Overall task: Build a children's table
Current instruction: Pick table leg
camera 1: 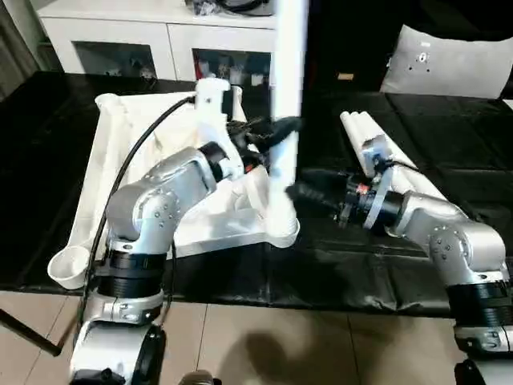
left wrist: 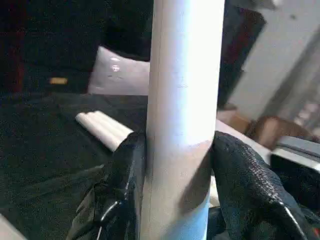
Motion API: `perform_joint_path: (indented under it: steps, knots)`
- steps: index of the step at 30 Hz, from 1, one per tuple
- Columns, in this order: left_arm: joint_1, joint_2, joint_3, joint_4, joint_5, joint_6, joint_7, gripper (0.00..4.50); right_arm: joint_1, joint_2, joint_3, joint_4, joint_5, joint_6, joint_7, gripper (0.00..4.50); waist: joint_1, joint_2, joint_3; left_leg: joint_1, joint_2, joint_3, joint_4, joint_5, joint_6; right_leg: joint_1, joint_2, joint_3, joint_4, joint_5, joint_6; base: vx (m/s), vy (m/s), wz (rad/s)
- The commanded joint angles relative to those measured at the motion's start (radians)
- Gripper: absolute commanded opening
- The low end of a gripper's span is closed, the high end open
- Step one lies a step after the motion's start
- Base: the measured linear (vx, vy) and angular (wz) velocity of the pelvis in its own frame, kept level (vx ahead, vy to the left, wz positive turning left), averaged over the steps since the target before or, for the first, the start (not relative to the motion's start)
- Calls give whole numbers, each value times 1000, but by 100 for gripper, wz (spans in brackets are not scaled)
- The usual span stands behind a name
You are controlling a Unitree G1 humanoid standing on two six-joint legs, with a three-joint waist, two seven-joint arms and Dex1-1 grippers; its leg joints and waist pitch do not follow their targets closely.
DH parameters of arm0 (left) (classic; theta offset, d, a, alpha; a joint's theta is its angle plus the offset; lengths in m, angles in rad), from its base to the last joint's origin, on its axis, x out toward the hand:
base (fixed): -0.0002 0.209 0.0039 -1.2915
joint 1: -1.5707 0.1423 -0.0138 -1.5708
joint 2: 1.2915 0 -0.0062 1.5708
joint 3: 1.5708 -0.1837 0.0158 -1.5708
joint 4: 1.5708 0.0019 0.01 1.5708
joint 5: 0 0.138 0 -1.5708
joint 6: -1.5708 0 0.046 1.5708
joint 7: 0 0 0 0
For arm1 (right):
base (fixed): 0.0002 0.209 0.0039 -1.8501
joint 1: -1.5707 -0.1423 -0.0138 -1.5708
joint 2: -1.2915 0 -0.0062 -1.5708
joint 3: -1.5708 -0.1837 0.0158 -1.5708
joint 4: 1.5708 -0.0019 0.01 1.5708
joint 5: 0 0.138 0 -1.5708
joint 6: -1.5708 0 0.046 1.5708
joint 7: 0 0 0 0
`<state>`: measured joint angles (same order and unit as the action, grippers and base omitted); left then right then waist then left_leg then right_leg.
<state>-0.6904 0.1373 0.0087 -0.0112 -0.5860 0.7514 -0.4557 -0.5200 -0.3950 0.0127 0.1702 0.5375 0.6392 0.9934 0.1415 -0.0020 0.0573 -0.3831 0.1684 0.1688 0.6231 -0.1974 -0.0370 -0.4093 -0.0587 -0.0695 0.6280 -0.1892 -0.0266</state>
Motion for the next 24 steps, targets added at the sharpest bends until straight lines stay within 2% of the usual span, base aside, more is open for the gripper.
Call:
perform_joint_path:
  steps: [1,7,9,12,14,24]
  knots:
    - [-5,7,-21,-32,11,-15,-21,177,-22,-13,13,14,-16,8,15,420,-1,-19,-72,9,55,-17,-67,-46,45,61,-90,53,-77,-202,-158,0,0,0]
    - [-2,14,-51,-61,10,-16,-48,177,-57,-20,41,52,-24,6,48,420,-1,-19,-74,10,56,-17,-65,-33,51,62,-90,52,-71,-154,-177,0,0,0]
    - [2,12,-57,-72,7,-23,-67,177,-64,-16,49,62,-24,9,56,393,-1,-18,-73,9,56,-17,-65,-35,50,62,-90,53,-72,-162,-176,0,0,0]
    - [5,12,-65,-81,3,-21,-75,177,-68,-11,56,69,-27,11,67,383,-2,-19,-72,10,56,-16,-66,-43,46,62,-90,53,-73,-171,-178,0,0,0]
    - [6,12,-69,-83,2,-22,-80,177,-71,-9,61,72,-29,13,74,359,-2,-18,-72,10,56,-16,-66,-51,42,62,-89,53,-74,-181,-174,0,0,0]
    - [5,12,-74,-82,1,-26,-96,177,-82,2,72,94,-25,20,88,283,-2,-18,-74,10,57,-16,-65,-37,46,63,-89,53,-70,-153,-180,0,0,0]
